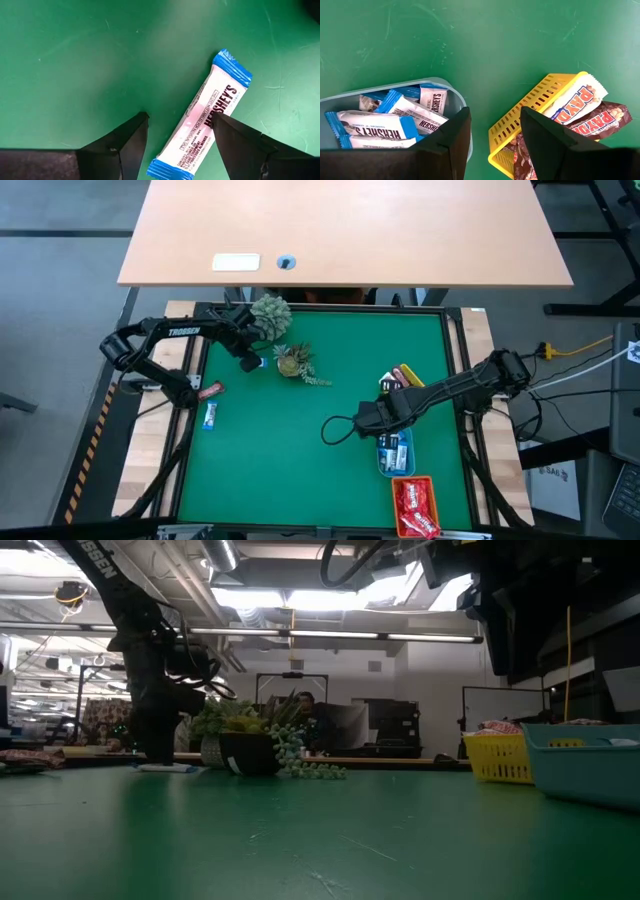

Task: Sort candy
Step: Put the white chocolate into the blue bin

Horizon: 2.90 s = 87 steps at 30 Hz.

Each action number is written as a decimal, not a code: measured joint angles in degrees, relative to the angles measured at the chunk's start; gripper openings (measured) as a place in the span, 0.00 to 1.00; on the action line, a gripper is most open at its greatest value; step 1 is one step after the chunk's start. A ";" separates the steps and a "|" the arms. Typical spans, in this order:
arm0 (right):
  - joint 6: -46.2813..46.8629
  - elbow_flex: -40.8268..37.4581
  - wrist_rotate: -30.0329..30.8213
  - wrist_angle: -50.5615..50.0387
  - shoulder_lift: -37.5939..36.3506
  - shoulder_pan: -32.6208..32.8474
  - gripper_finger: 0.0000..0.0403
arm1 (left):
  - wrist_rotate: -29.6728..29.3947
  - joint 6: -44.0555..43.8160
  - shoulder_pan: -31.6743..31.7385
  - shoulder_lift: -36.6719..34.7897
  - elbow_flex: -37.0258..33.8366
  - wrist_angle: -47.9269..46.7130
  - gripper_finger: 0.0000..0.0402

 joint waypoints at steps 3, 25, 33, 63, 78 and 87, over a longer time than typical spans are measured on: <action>0.00 0.00 0.00 0.00 0.00 0.00 0.43 | 0.00 -0.59 -0.02 0.00 0.00 0.19 0.55; 0.00 0.00 -0.02 0.17 0.00 0.01 0.43 | -4.88 3.66 -4.96 -8.61 0.07 0.25 0.55; 0.00 0.00 -0.04 0.17 0.00 0.00 0.43 | -7.05 13.27 -10.19 -8.31 0.09 0.10 0.55; 0.00 0.00 -0.04 0.20 0.00 0.00 0.43 | -12.94 17.18 -12.41 -8.46 -9.22 10.59 0.55; -0.01 0.00 -0.91 0.20 0.00 0.00 0.43 | -10.99 13.31 -12.41 -8.37 -9.37 10.45 0.33; -0.02 -0.02 -3.19 0.20 0.00 0.00 0.43 | -7.38 5.20 -12.44 -8.24 -9.38 11.39 0.28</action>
